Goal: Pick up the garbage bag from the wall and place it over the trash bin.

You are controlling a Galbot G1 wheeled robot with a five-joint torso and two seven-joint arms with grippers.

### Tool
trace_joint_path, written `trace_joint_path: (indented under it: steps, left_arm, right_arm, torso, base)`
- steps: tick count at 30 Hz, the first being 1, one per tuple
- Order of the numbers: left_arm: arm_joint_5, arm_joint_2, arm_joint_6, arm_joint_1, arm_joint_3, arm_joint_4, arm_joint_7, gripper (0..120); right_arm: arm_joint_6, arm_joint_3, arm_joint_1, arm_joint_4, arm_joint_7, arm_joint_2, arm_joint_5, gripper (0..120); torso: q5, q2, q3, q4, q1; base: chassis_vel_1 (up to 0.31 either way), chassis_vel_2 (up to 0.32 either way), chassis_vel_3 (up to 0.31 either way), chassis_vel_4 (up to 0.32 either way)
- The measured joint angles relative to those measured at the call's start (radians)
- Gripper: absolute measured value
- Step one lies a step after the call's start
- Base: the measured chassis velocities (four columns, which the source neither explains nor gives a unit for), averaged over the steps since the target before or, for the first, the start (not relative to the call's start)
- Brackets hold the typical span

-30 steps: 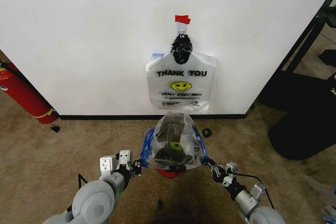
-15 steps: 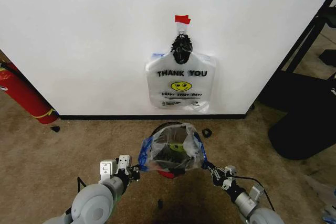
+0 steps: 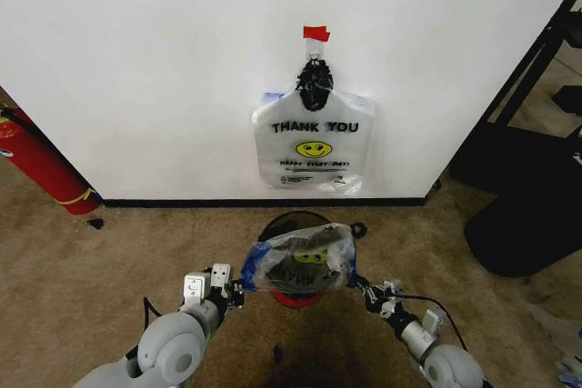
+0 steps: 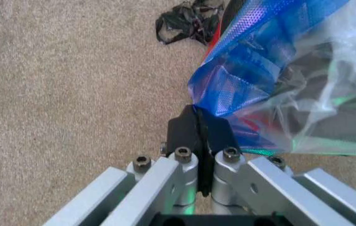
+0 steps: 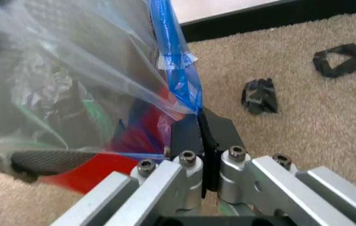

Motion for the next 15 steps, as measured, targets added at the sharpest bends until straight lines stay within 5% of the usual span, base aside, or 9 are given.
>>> trace_joint_path:
  steps: [15]
  left_arm:
    - [0.013,-0.019,-0.002,-0.039,0.021,0.071,0.024,0]
  right_arm:
    - [-0.003,-0.059,0.091,-0.072,0.003,0.013,-0.025,0]
  torso:
    - [0.0001,0.000,0.000,0.0000,0.000]
  base:
    - [0.000,0.000,0.000,0.000]
